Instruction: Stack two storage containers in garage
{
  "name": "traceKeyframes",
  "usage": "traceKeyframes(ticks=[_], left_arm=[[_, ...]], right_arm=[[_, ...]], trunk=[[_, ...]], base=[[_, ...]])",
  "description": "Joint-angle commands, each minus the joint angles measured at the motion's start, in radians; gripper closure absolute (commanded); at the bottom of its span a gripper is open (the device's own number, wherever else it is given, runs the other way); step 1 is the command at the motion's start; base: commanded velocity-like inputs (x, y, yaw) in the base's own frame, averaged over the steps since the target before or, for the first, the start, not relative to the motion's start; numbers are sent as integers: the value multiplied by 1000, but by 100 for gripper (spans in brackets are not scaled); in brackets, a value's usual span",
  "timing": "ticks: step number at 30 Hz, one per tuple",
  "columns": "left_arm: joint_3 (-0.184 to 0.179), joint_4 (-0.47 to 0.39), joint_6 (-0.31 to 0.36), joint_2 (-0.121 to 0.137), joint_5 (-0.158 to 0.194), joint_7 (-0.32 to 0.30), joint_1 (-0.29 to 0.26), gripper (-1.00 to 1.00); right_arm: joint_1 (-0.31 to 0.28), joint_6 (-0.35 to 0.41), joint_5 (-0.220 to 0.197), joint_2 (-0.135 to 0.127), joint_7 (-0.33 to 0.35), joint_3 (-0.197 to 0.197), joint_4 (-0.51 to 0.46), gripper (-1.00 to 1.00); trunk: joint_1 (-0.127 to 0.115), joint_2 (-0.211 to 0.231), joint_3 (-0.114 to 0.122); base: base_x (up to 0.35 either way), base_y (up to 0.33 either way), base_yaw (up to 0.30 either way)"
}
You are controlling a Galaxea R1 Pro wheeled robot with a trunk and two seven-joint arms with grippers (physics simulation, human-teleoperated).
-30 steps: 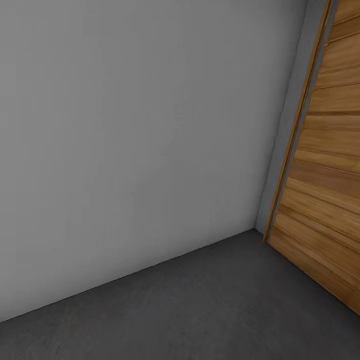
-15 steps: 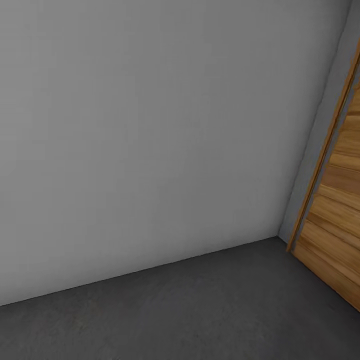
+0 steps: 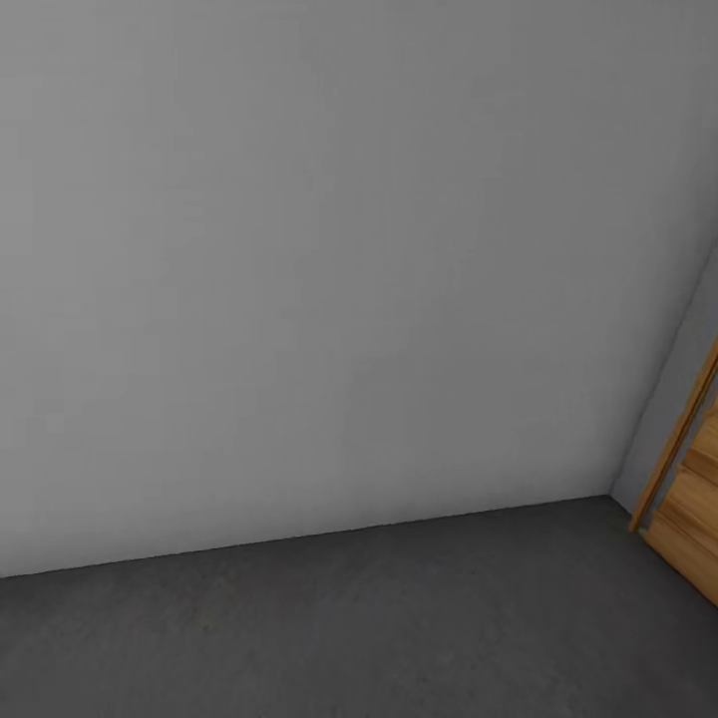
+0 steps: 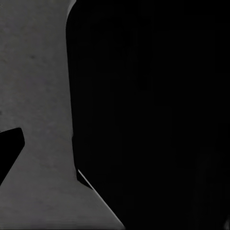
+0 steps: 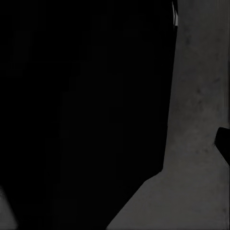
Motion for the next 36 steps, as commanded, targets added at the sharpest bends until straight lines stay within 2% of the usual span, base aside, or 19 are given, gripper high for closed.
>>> traceKeyframes(ticks=[1, 28, 36], left_arm=[[0, 0, 0, 0, 0, 1, 0, -100], [1, 0, 0, 0, 2, 2, 0, -100], [2, 0, 0, 0, 1, 2, 0, -100]], right_arm=[[0, 0, 0, 0, 1, 0, 0, -100], [0, 0, 0, 0, 1, 0, 0, -100], [0, 0, 0, 0, 1, 0, 0, -100]], trunk=[[-4, 7, 3], [-107, 196, 87], [-107, 196, 87]], base=[[0, 0, 291], [0, 0, 291], [0, 0, 291]])
